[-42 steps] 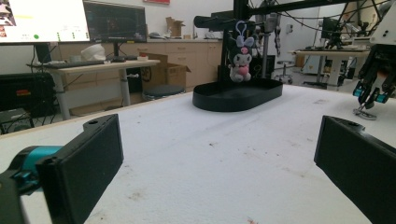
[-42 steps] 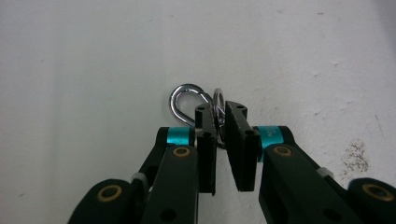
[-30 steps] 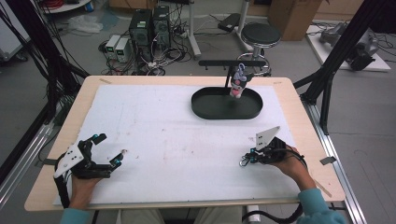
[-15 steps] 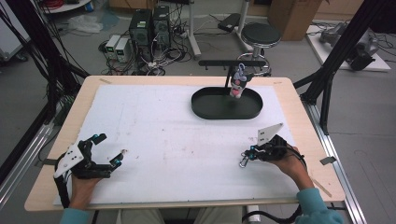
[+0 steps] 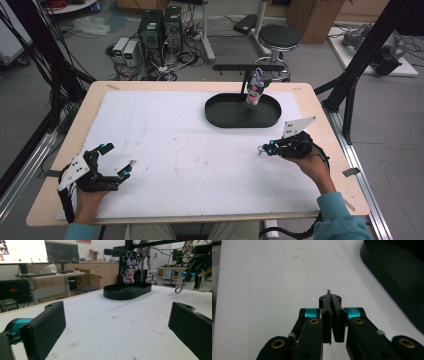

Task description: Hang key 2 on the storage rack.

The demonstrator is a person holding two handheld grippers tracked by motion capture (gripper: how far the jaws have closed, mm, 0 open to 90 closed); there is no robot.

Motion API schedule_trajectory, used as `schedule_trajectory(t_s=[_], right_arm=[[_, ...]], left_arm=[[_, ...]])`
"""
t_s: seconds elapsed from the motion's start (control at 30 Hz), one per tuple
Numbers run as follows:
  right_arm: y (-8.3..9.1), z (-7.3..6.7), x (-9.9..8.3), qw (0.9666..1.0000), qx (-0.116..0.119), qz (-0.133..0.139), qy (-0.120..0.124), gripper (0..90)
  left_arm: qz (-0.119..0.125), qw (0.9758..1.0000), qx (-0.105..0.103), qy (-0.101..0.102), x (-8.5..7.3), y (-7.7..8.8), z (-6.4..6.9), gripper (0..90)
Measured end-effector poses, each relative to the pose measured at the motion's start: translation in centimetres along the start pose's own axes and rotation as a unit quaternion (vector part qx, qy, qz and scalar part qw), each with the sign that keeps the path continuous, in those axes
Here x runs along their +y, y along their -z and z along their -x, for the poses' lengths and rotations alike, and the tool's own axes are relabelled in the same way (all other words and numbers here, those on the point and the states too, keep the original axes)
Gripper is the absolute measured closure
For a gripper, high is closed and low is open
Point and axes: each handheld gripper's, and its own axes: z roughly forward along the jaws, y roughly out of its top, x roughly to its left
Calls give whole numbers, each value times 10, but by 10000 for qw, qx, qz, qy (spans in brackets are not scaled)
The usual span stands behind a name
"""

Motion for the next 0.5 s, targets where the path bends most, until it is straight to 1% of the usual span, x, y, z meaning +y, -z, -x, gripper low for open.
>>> schedule_trajectory(t_s=[0.07,0.17,0.2,0.23,0.27,0.33,0.4,0.47,0.5], right_arm=[[4,5,8,9999,-46,138,-15,886],[8,10,19,9997,-86,230,-54,886],[10,12,24,9994,-142,298,-82,886],[12,14,27,9992,-144,340,-128,886],[14,17,31,9991,-165,379,-124,886],[18,23,40,9982,-221,527,-205,886],[22,29,49,9976,-334,571,-225,886],[26,37,60,9966,-382,679,-283,886],[27,40,63,9964,-419,688,-261,886]], left_arm=[[1,10000,0,1,0,0,0,17],[1,10000,1,0,0,0,0,17],[0,10000,0,3,0,0,0,17],[3,10000,-1,2,0,0,0,17],[8,10000,4,-1,0,0,0,17],[8,10000,13,4,0,0,0,17],[12,10000,20,5,0,0,0,17],[23,10000,33,12,0,1,0,17],[23,10000,34,16,0,1,0,17]])
